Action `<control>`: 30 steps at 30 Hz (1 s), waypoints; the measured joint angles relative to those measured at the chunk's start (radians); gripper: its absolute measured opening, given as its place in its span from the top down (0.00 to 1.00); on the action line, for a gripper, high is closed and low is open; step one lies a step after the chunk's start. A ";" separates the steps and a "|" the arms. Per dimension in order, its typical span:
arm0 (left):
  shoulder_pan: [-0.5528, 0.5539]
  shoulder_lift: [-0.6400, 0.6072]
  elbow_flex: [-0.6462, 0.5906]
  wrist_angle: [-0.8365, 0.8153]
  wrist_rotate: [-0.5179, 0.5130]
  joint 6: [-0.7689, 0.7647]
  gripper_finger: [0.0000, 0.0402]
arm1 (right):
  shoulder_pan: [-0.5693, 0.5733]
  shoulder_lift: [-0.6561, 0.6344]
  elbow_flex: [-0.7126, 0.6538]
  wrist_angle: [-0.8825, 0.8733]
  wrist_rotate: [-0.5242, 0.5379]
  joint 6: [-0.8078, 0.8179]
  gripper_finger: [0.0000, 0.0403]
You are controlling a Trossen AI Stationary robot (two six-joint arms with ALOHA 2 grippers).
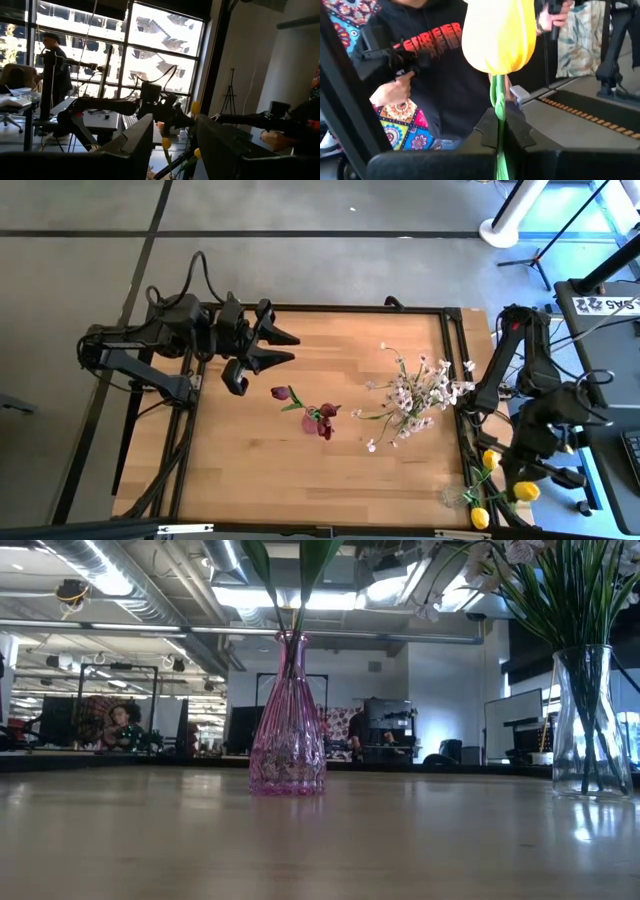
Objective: Sort flowers into vase by color
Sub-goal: Put the yellow flower into the bottom transparent vase
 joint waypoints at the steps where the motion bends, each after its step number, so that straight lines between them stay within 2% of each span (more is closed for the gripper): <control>1: 0.000 0.000 0.000 -0.001 0.000 0.000 0.64 | 0.000 -0.002 -0.010 0.002 0.003 0.011 0.99; 5: 0.000 0.000 0.000 -0.001 0.000 0.000 0.64 | 0.000 -0.016 -0.023 0.013 0.008 0.018 0.98; 12: 0.000 0.000 0.000 -0.002 -0.001 0.000 0.64 | 0.001 -0.096 -0.015 0.025 -0.080 -0.021 0.98; 16: 0.000 0.000 0.000 -0.002 -0.001 0.000 0.64 | 0.001 -0.124 -0.029 -0.038 -0.071 -0.029 0.98; 22: 0.000 0.000 0.000 -0.007 -0.001 -0.008 0.64 | 0.001 -0.124 -0.105 -0.038 -0.062 -0.042 0.98; 30: 0.015 0.000 0.000 -0.007 -0.001 -0.007 0.64 | 0.001 -0.124 -0.137 -0.077 -0.028 0.099 0.97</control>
